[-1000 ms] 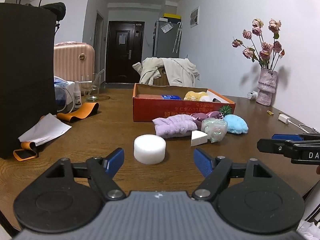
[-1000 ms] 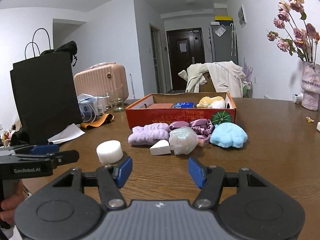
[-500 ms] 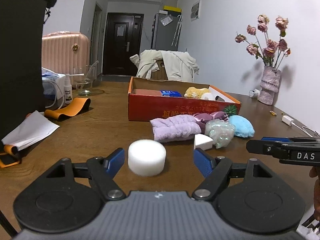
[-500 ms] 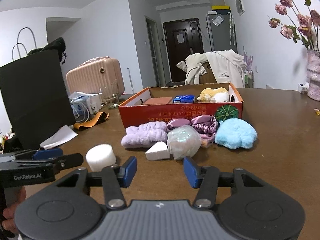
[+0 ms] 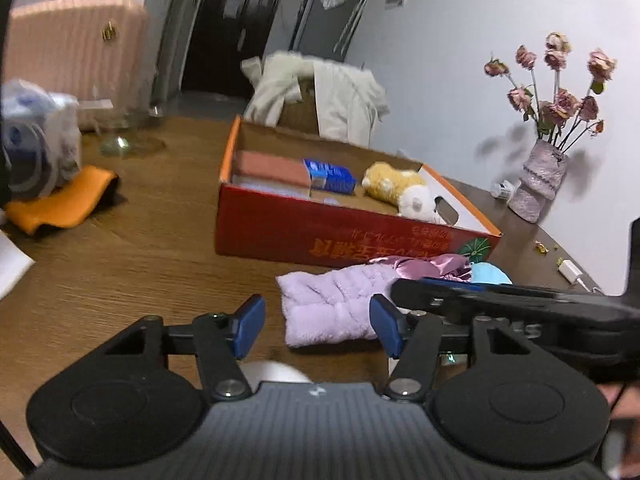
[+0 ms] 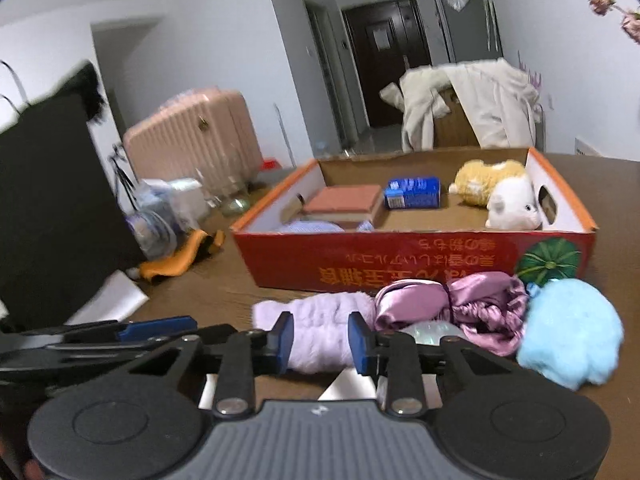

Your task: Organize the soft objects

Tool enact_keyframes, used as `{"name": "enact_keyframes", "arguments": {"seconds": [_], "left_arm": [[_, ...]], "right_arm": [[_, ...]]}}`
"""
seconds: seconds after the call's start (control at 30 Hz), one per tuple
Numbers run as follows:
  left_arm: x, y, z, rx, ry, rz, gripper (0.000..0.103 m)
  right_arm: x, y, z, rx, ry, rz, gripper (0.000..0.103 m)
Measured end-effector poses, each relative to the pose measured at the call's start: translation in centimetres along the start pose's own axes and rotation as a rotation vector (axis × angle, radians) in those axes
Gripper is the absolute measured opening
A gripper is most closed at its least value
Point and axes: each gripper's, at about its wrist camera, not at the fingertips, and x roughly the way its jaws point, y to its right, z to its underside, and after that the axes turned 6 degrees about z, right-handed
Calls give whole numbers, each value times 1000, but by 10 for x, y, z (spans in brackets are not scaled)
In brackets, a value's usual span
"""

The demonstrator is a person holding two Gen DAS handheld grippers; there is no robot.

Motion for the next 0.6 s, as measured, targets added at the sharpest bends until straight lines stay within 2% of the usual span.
{"name": "enact_keyframes", "arguments": {"seconds": [0.07, 0.17, 0.2, 0.3, 0.33, 0.4, 0.43, 0.6], "left_arm": [[15, -6, -4, -35, -54, 7, 53], [28, -16, -5, -72, -90, 29, 45], [30, -17, -4, -79, -95, 39, 35], [34, -21, -2, -83, -94, 45, 19], [35, -21, -1, -79, -90, 41, 18], [33, -21, -2, -78, -87, 38, 16], [29, -19, -3, -72, -76, 36, 15], [-1, -4, -9, -20, 4, 30, 14]], "right_arm": [[16, -2, -3, -11, -41, 16, 29], [30, -3, -3, -30, -65, 45, 31], [33, -2, -3, -24, -68, 45, 32], [37, 1, -3, -19, -68, 39, 33], [38, 1, -2, -22, -64, 36, 33], [34, -1, -2, -27, -49, 24, 22], [31, -2, -2, -28, -43, 19, 10], [8, -9, -6, -30, 18, -30, 5]]}}
